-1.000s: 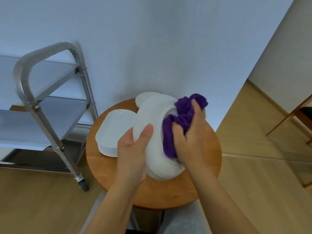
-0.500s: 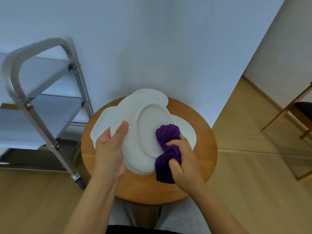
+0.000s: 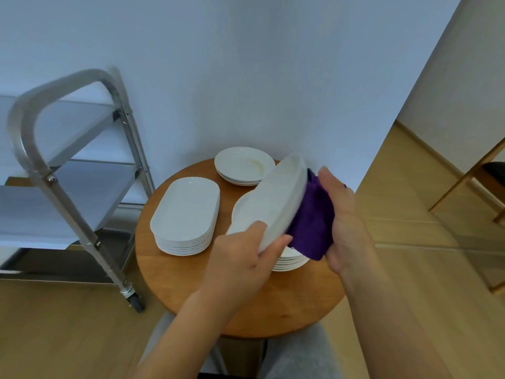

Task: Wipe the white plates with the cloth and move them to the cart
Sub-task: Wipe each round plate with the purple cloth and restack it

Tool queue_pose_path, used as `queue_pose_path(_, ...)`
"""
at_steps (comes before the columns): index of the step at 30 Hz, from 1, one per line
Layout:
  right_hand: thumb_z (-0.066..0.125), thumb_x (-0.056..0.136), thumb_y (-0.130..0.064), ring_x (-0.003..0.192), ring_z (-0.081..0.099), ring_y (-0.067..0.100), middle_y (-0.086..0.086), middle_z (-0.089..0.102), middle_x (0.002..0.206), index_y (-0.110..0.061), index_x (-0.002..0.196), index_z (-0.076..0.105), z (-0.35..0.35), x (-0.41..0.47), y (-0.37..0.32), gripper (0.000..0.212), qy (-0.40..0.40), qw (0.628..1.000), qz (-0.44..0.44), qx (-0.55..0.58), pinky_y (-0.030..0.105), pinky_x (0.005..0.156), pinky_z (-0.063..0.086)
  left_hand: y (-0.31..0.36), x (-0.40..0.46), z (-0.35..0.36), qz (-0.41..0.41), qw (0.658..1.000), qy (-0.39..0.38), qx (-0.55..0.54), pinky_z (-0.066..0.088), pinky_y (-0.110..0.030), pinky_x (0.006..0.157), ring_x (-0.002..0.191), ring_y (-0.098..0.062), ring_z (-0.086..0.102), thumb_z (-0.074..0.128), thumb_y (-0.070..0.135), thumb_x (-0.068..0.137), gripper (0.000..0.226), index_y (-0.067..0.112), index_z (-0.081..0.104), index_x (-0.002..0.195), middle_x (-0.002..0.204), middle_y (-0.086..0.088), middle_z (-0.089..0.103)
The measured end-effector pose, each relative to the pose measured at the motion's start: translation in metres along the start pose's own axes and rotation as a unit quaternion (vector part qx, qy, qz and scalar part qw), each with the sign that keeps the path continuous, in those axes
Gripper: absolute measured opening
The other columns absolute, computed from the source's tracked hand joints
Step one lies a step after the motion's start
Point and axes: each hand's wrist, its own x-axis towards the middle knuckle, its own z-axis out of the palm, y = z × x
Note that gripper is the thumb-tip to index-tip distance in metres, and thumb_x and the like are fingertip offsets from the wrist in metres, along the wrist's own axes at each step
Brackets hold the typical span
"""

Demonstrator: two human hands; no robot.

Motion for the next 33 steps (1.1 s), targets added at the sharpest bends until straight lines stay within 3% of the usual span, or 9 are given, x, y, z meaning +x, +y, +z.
queue_pose_path(2, 0.082, 0.049, -0.052, 0.086, 0.071, 0.02, -0.001, 0.07, 0.097, -0.024, 0.105, 0.055, -0.007, 0.001, -0.004, 0.068, 0.033, 0.998, -0.001, -0.056, 0.042, 0.069, 0.059, -0.003, 0.005, 0.007, 0.119, 0.988, -0.031, 0.092, 0.046, -0.013, 0.04, 0.046, -0.01, 0.061, 0.064, 0.036, 0.076, 0.025, 0.012, 0.068, 0.077, 0.058, 0.002, 0.065)
queue_pose_path(6, 0.073, 0.071, -0.015, 0.084, 0.064, 0.032, 0.009, 0.064, 0.096, -0.02, 0.091, 0.055, -0.029, 0.011, 0.003, 0.027, 0.09, 0.991, 0.025, -0.091, 0.043, 0.052, 0.054, -0.012, 0.02, 0.017, 0.221, 0.949, -0.137, 0.178, 0.049, -0.022, 0.045, 0.046, -0.018, 0.061, 0.073, 0.033, 0.078, 0.025, 0.009, 0.068, 0.072, 0.057, -0.002, 0.065)
queue_pose_path(8, 0.065, 0.075, -0.006, 0.083, 0.061, 0.032, 0.011, 0.062, 0.094, -0.017, 0.088, 0.054, -0.038, 0.018, 0.016, 0.021, 0.122, 0.989, 0.042, -0.069, 0.039, 0.051, 0.052, -0.021, 0.026, 0.022, 0.197, 0.946, -0.184, 0.18, 0.05, -0.035, 0.082, 0.079, -0.022, 0.069, 0.066, 0.047, 0.082, 0.035, 0.013, 0.07, 0.086, 0.081, -0.004, 0.073)
queue_pose_path(10, 0.062, 0.077, -0.003, 0.082, 0.06, 0.031, 0.01, 0.061, 0.092, -0.017, 0.086, 0.053, -0.047, 0.023, 0.03, 0.019, 0.157, 0.986, 0.06, -0.02, 0.037, 0.052, 0.051, -0.031, 0.028, 0.022, 0.078, 0.977, -0.163, 0.117, 0.028, -0.046, 0.106, 0.115, -0.02, 0.058, 0.057, 0.064, 0.075, 0.058, 0.015, 0.069, 0.104, 0.112, 0.0, 0.069)
queue_pose_path(13, 0.063, 0.077, -0.002, 0.081, 0.062, 0.027, 0.008, 0.063, 0.09, -0.017, 0.085, 0.056, -0.058, 0.027, 0.047, 0.019, 0.186, 0.98, 0.067, 0.02, 0.034, 0.05, 0.052, -0.053, 0.029, 0.02, -0.198, 0.98, -0.005, 0.03, 0.033, -0.042, 0.101, 0.117, -0.019, 0.049, 0.056, 0.064, 0.074, 0.064, 0.017, 0.059, 0.117, 0.122, 0.0, 0.059)
queue_pose_path(16, 0.065, 0.076, -0.002, 0.08, 0.064, 0.026, 0.006, 0.065, 0.089, -0.018, 0.084, 0.057, -0.062, 0.031, 0.057, 0.02, 0.188, 0.98, 0.057, 0.013, 0.037, 0.053, 0.056, -0.076, 0.032, 0.028, -0.427, 0.896, -0.122, -0.02, 0.049, -0.029, 0.075, 0.085, -0.017, 0.058, 0.057, 0.039, 0.089, 0.026, 0.015, 0.054, 0.099, 0.097, -0.006, 0.061)
queue_pose_path(20, 0.075, 0.074, -0.007, 0.09, 0.066, 0.032, 0.008, 0.068, 0.094, -0.017, 0.09, 0.06, -0.064, 0.039, 0.061, 0.024, 0.193, 0.98, 0.044, -0.011, 0.052, 0.07, 0.057, -0.089, 0.028, 0.043, -0.431, 0.888, -0.159, -0.026, 0.037, -0.016, 0.049, 0.048, -0.01, 0.051, 0.047, 0.017, 0.092, 0.028, 0.009, 0.052, 0.066, 0.055, -0.004, 0.056)
queue_pose_path(23, 0.081, 0.071, -0.013, 0.093, 0.065, 0.029, 0.007, 0.066, 0.103, -0.019, 0.1, 0.057, -0.069, 0.043, 0.062, 0.038, 0.237, 0.971, 0.021, -0.039, 0.053, 0.077, 0.056, -0.094, 0.027, 0.051, -0.44, 0.889, -0.124, -0.035, 0.039, -0.018, 0.049, 0.051, -0.013, 0.052, 0.046, 0.015, 0.093, 0.027, 0.01, 0.051, 0.067, 0.061, -0.008, 0.057)
queue_pose_path(33, 0.076, 0.074, -0.011, 0.087, 0.062, 0.017, -0.002, 0.062, 0.101, -0.019, 0.114, 0.053, -0.074, 0.045, 0.057, 0.046, 0.266, 0.961, -0.078, -0.023, 0.023, 0.052, 0.051, -0.108, 0.025, 0.074, -0.419, 0.899, -0.124, 0.026, 0.036, -0.018, 0.051, 0.064, -0.014, 0.052, 0.045, 0.018, 0.095, 0.02, 0.008, 0.054, 0.08, 0.071, -0.005, 0.054)
